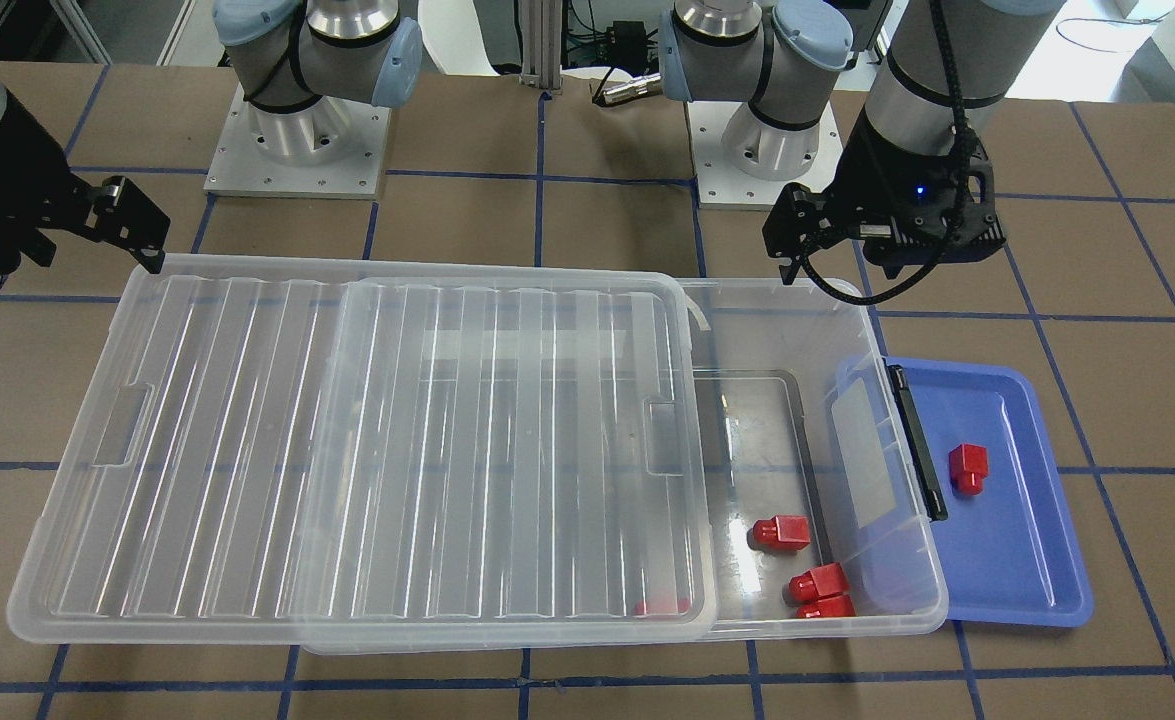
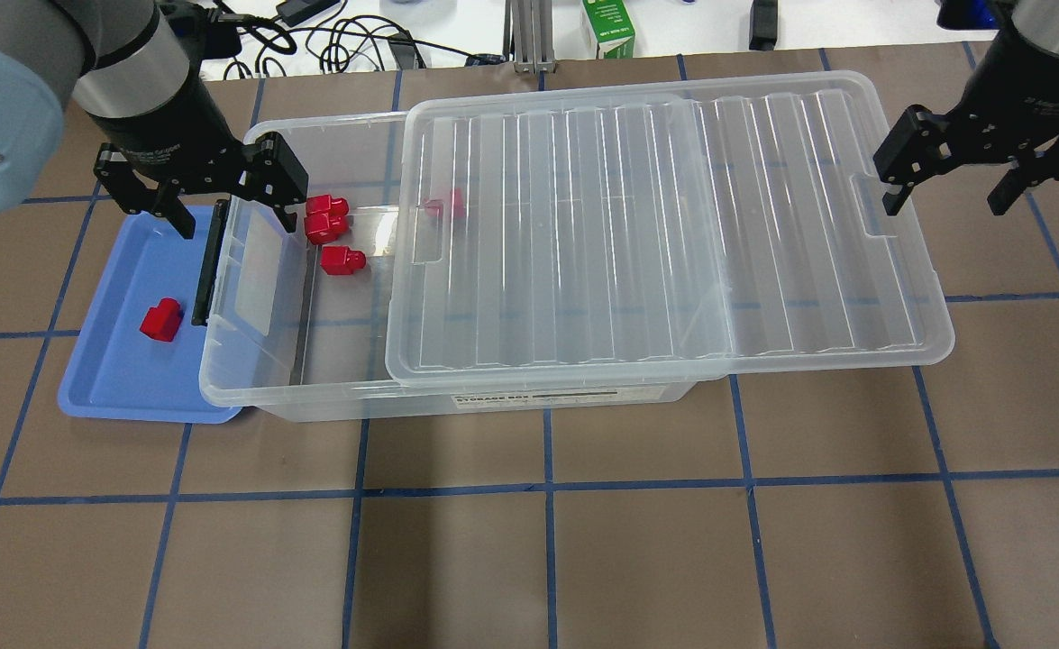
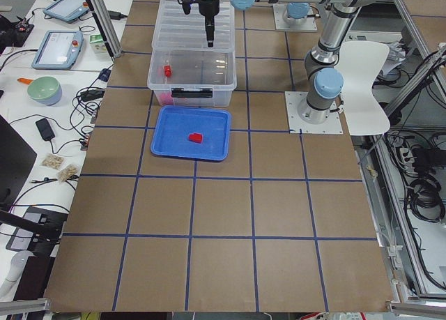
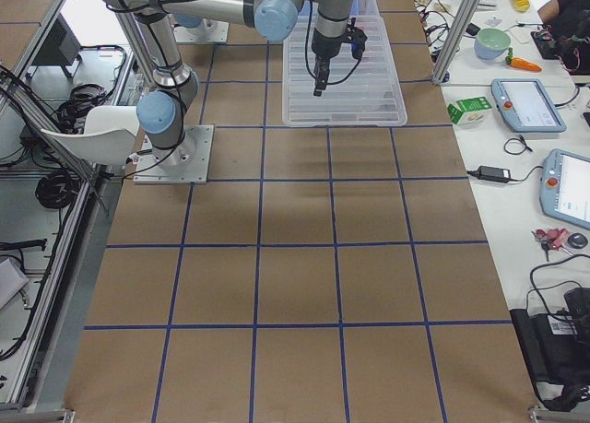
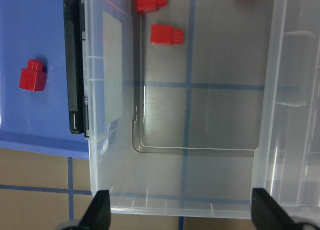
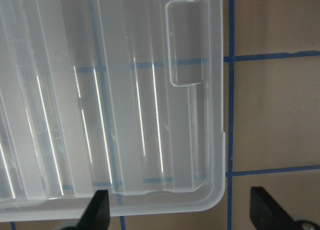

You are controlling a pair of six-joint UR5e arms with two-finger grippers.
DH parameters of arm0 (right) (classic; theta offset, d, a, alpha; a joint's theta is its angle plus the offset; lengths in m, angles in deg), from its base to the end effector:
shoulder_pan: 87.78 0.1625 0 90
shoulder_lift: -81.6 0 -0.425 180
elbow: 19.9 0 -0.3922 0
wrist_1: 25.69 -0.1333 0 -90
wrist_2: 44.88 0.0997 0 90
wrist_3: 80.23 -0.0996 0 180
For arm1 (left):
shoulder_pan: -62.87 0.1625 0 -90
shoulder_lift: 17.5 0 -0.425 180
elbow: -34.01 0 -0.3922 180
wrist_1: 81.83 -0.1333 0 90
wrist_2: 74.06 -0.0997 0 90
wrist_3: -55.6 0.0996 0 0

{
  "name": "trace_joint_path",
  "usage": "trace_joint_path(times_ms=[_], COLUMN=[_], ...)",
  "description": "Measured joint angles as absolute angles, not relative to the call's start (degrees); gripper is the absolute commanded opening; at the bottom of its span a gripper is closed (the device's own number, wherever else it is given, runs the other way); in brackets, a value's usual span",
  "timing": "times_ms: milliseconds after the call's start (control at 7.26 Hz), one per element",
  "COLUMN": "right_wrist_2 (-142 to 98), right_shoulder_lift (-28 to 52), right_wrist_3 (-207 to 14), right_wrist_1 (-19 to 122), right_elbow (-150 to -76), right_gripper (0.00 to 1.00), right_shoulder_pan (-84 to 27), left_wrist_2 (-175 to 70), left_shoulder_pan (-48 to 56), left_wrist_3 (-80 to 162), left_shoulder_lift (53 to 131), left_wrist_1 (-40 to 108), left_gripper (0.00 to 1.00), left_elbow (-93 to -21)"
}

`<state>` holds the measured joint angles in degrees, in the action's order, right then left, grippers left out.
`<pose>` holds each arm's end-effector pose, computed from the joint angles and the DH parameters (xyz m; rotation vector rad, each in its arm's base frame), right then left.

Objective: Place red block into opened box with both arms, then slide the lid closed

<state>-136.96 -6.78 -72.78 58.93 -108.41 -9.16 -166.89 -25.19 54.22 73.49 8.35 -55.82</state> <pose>0.0297 -0.5098 0.4778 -0.1042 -3.1158 -0.1573 -0.1115 -0.5015 0.4806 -0.0889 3.0909 0.0274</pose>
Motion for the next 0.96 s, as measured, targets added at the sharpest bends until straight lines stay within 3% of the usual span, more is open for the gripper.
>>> trace_joint_path(times_ms=[689, 964], right_wrist_2=[-137.71, -137.51], right_shoulder_lift=[-7.05, -7.62], right_wrist_3=[-77.27, -76.78], right_wrist_1=[59.92, 59.58], right_elbow=[-108.67, -109.09], right_gripper=[1.00, 1.00], right_shoulder_pan=[-4.59, -4.56], left_wrist_2=[-166.29, -165.90], left_shoulder_pan=[-7.27, -0.62], left_wrist_3=[77.96, 88.62], left_shoulder_lift=[76.72, 81.58], left_wrist_1=[6.39, -4.02], left_gripper=[1.00, 1.00], left_elbow=[-57.56, -61.25])
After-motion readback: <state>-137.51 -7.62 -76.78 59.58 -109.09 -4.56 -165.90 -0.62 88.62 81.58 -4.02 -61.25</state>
